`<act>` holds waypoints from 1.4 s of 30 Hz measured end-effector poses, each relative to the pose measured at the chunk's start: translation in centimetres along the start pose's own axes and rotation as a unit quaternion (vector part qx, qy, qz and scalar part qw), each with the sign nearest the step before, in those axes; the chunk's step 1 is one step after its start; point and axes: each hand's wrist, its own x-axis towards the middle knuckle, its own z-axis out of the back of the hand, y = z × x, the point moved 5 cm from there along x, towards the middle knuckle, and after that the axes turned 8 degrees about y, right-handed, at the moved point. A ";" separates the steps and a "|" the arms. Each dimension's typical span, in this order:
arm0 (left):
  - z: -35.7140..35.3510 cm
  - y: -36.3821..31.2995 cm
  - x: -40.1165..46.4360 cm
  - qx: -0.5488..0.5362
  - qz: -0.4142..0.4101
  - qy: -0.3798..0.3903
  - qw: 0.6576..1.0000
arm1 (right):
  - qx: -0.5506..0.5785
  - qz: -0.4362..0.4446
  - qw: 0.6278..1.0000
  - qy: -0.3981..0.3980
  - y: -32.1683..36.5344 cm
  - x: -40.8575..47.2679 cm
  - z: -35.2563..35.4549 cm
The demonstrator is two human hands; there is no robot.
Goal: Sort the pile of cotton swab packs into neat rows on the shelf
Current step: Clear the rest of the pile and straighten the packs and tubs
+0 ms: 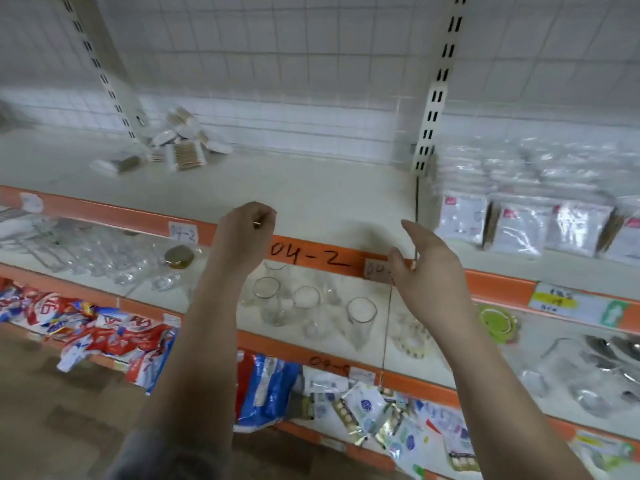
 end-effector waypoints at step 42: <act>21.7 26.9 23.1 0.031 0.087 -0.085 0.992 | -0.090 0.035 0.983 0.157 26.1 29.4 -27.0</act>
